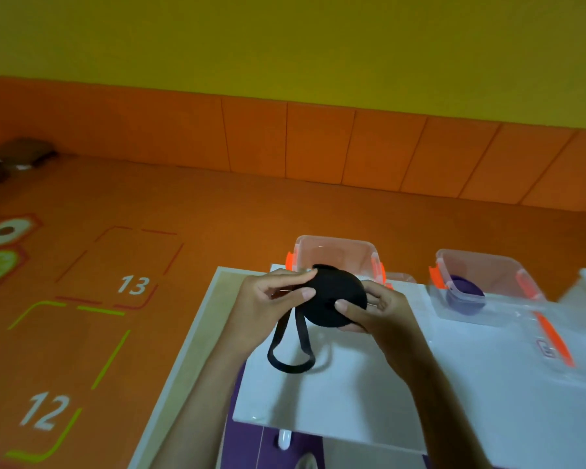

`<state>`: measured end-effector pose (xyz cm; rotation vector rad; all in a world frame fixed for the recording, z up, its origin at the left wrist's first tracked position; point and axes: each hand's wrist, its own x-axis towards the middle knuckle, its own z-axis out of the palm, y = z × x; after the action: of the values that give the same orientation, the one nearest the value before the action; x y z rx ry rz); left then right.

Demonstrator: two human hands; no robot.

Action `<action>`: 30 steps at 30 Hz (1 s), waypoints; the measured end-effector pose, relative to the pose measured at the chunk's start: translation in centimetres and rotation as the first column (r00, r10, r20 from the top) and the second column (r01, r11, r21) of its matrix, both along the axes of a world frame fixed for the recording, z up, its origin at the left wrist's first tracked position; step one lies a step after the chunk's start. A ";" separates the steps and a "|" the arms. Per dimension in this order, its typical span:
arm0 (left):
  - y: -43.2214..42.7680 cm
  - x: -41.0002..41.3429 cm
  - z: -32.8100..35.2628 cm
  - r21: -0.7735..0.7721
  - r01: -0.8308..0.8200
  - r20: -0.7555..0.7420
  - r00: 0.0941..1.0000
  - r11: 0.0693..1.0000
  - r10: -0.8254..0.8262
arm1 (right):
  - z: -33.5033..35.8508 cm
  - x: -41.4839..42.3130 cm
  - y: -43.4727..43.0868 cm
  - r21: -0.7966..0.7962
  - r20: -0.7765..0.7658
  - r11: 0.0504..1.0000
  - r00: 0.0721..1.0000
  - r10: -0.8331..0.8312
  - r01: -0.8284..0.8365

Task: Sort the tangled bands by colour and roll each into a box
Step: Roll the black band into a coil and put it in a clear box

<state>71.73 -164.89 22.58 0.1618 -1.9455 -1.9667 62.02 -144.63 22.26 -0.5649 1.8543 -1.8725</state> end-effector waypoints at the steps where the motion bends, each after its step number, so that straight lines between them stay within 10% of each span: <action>1: 0.2 -0.4 -0.1 0.012 -0.033 -0.012 0.999 0.999 0.033 | 0.1 -0.3 -0.1 0.029 -0.048 1.000 0.999 0.009 -0.007; 24: 0.0 -10.1 -2.0 0.011 0.005 0.034 0.999 1.000 -0.006 | -0.7 -9.9 0.9 0.315 -0.227 0.949 0.971 0.076 0.000; 30: 1.0 -13.3 -3.0 0.008 -0.074 -0.019 0.997 0.997 0.074 | -1.1 -12.1 0.9 0.204 -0.012 0.979 1.000 0.005 -0.003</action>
<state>58.42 -163.93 19.63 0.2125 -1.8935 -1.9211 49.90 -143.74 21.18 -0.5098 2.0207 -1.6533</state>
